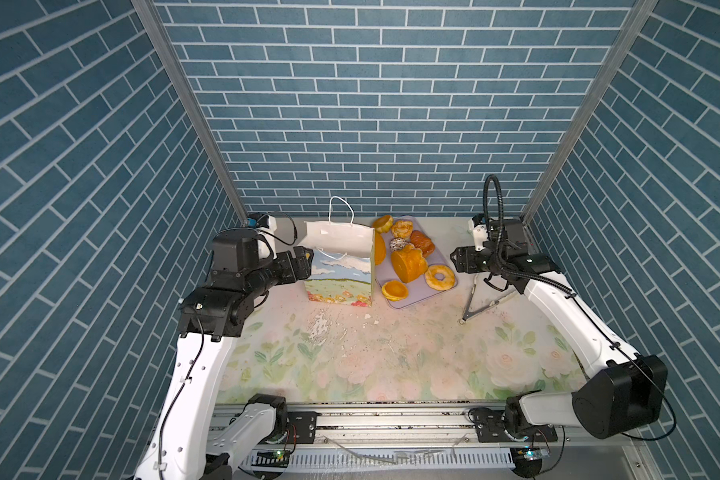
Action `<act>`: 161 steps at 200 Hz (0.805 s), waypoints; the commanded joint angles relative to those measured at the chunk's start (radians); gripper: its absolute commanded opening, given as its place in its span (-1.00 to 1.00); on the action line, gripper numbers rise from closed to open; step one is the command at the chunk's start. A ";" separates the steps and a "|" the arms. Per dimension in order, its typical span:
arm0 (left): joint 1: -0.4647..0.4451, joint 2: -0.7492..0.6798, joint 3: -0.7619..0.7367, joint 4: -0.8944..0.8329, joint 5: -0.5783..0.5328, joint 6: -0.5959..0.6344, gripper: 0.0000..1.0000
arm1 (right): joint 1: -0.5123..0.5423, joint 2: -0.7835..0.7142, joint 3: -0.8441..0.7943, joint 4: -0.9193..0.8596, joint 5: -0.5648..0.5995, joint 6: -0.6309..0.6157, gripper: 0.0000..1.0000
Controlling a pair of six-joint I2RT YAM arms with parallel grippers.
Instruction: Place the fake bread into the paper bag
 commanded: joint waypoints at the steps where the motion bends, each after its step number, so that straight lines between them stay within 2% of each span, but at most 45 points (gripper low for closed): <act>1: -0.043 0.005 0.044 -0.115 -0.028 -0.048 0.88 | 0.037 0.037 0.045 -0.044 0.029 -0.013 0.60; 44: -0.089 0.041 0.137 -0.237 0.001 -0.088 0.88 | 0.097 0.124 0.095 -0.032 0.043 -0.012 0.59; 74: -0.106 0.050 0.150 -0.228 0.026 -0.163 0.88 | 0.140 0.180 0.150 -0.041 0.045 -0.021 0.59; 94: -0.117 0.063 0.128 -0.164 0.062 -0.235 0.85 | 0.165 0.213 0.188 -0.055 0.047 -0.037 0.59; 119: -0.142 0.088 0.089 -0.059 0.071 -0.318 0.67 | 0.182 0.251 0.248 -0.062 0.030 -0.052 0.58; 161: -0.161 0.154 0.065 0.040 0.100 -0.368 0.39 | 0.193 0.378 0.417 -0.114 0.049 -0.068 0.58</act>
